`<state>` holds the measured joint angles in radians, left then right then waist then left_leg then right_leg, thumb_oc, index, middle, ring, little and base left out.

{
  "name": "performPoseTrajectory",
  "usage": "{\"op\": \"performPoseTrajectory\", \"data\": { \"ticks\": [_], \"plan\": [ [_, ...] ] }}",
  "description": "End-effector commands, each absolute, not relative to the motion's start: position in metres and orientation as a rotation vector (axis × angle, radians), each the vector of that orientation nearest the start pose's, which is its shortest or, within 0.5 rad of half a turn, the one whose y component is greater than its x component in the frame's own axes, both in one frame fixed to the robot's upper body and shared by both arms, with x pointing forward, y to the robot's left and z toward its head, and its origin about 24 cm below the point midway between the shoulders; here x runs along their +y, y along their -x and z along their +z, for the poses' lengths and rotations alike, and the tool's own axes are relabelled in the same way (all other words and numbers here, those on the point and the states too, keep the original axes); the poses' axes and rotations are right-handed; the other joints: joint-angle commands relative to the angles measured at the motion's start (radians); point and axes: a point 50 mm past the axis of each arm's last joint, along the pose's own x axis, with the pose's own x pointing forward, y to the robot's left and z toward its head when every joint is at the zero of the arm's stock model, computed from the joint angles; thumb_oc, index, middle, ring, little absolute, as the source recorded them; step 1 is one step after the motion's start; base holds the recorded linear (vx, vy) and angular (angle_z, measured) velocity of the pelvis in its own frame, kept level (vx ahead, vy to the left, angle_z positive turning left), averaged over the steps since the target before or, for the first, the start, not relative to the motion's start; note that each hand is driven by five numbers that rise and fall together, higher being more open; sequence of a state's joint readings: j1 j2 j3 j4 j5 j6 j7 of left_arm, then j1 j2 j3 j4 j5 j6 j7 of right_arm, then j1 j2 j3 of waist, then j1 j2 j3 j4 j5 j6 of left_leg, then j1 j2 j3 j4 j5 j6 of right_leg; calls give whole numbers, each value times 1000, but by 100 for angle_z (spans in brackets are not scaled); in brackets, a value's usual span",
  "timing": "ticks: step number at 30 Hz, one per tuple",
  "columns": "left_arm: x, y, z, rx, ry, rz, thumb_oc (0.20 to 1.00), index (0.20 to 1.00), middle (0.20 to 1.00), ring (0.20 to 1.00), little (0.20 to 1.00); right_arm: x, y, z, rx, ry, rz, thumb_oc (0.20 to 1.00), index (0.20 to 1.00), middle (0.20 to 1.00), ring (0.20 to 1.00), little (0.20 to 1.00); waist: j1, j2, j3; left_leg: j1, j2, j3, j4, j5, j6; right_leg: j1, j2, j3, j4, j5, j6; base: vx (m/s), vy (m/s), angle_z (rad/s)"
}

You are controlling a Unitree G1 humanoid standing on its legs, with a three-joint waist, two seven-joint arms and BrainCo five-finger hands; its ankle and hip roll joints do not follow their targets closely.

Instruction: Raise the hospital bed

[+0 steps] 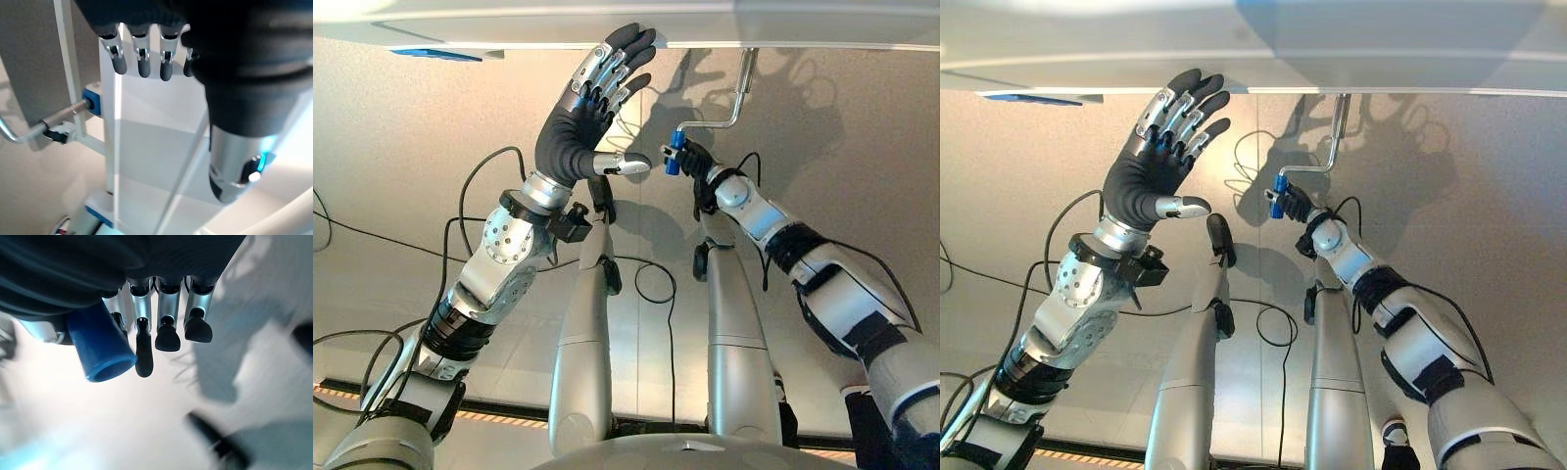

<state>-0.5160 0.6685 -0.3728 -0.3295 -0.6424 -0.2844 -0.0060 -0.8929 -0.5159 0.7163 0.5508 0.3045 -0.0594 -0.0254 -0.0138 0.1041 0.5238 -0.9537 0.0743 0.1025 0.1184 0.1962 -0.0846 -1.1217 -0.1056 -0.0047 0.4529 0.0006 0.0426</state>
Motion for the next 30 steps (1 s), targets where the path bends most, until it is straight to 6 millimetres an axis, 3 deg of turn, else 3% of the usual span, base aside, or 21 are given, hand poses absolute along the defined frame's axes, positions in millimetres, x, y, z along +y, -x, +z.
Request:
{"op": "performPoseTrajectory", "data": {
  "ticks": [1,2,3,4,6,9,11,19,20,27,30],
  "plan": [
    [119,-235,248,-907,-56,-728,1000,1000,1000,1000,1000,-22,-322,201,-576,219,812,200,200,200,200,200,-26,16,-4,7,-57,2,147,-148,26,88,-21,-19,-183,117,118,19,-1,3],
    [125,-232,248,-909,-82,-717,1000,1000,1000,1000,1000,-50,-313,225,-691,160,759,200,200,200,200,200,-38,9,-4,14,-57,3,146,-149,26,92,-20,-16,-182,117,120,9,-1,6],
    [127,-231,246,-902,-86,-717,1000,1000,1000,1000,1000,-61,-309,230,-718,124,733,200,200,200,200,200,-41,7,-4,20,-57,3,146,-151,27,98,-21,-16,-183,117,121,9,-1,6],
    [127,-231,246,-902,-86,-717,1000,1000,1000,1000,1000,-61,-309,230,-717,124,733,200,200,200,200,200,-41,7,-4,20,-57,3,146,-151,27,98,-21,-16,-183,117,121,-1,-2,7],
    [134,-230,245,-896,-108,-701,1000,1000,1000,1000,1000,-97,-296,240,-799,22,644,200,200,200,200,200,-60,-3,-4,27,-56,5,150,-156,28,108,-20,-13,-182,113,121,10,-10,5],
    [138,-228,244,-892,-122,-696,1000,1000,1000,1000,1000,-114,-291,239,-809,-44,600,200,200,200,200,200,-65,-9,-4,35,-54,5,149,-158,28,115,-19,-13,-183,112,122,4,-7,3],
    [146,-225,241,-876,-117,-681,1000,1000,1000,1000,1000,-139,-283,238,-841,-142,520,200,200,200,200,200,-75,-16,-4,45,-53,7,148,-160,26,126,-18,-13,-185,110,123,6,-20,5],
    [156,-222,238,-863,-88,-650,1000,1000,1000,1000,1000,-176,-272,236,-903,-275,358,200,200,200,200,200,-86,-31,-4,71,-53,6,131,-161,24,147,-11,-12,-192,104,123,5,-15,2],
    [159,-221,238,-866,-87,-644,1000,1000,1000,1000,1000,-188,-272,237,-918,-263,281,200,200,200,200,200,-89,-35,-4,75,-52,5,127,-161,23,153,-10,-12,-194,102,123,10,-38,1],
    [161,-218,242,-891,-54,-640,1000,1000,1000,1000,1000,-223,-274,238,-960,-252,27,200,200,200,200,200,-92,-38,-4,86,-51,0,122,-163,21,164,-7,-15,-194,95,122,3,-10,0],
    [158,-220,244,-903,-47,-650,1000,1000,1000,1000,1000,-244,-283,231,-902,-179,-131,200,200,200,200,200,-94,-40,-4,90,-51,-2,120,-164,21,168,-9,-17,-194,94,123,3,-10,1]
  ]
}}
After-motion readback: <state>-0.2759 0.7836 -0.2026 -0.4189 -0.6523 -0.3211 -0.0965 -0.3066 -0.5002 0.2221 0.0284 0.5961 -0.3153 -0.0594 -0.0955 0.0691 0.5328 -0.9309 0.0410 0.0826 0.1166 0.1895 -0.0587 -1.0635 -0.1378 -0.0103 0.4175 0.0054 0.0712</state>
